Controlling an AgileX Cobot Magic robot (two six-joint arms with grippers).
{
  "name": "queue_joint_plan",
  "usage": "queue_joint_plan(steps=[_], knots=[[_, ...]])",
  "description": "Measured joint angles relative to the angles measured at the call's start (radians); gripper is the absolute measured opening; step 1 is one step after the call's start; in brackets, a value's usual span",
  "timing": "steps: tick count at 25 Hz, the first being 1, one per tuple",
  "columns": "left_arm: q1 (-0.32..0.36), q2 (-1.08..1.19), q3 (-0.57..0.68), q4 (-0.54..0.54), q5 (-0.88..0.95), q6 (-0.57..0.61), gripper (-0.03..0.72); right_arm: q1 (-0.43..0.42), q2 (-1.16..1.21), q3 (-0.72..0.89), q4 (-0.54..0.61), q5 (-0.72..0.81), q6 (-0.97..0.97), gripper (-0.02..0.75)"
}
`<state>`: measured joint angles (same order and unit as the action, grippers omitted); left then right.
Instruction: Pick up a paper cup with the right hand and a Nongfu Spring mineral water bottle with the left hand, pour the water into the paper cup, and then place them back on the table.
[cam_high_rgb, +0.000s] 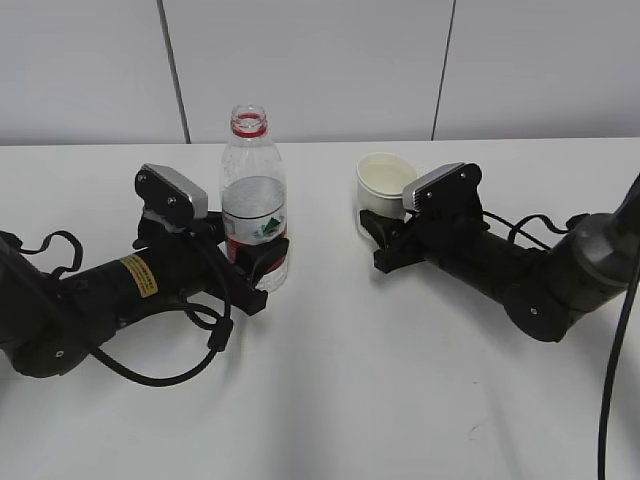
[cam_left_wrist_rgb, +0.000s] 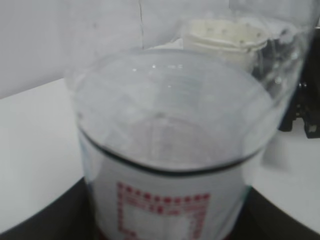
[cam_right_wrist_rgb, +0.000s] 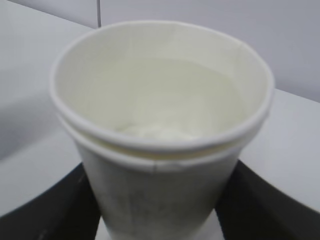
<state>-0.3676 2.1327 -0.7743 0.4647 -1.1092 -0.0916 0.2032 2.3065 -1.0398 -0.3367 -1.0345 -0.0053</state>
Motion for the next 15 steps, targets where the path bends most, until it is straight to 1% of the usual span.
queue_joint_plan(steps=[7,9,13,15], knots=[[0.0,0.0,0.0,0.0,0.0,0.0,0.417,0.0,0.044,0.0,0.0,-0.04,0.0,0.473],[0.0,0.0,0.0,0.0,0.001,0.0,0.428,0.0,0.052,0.0,0.0,-0.059,0.0,0.473],[0.0,0.0,0.0,-0.003,0.003,0.0,0.503,0.0,0.057,0.0,-0.031,-0.066,0.0,0.477],[0.0,0.0,-0.001,-0.011,0.002,0.0,0.54,0.0,0.057,0.0,-0.061,-0.068,0.0,0.505]])
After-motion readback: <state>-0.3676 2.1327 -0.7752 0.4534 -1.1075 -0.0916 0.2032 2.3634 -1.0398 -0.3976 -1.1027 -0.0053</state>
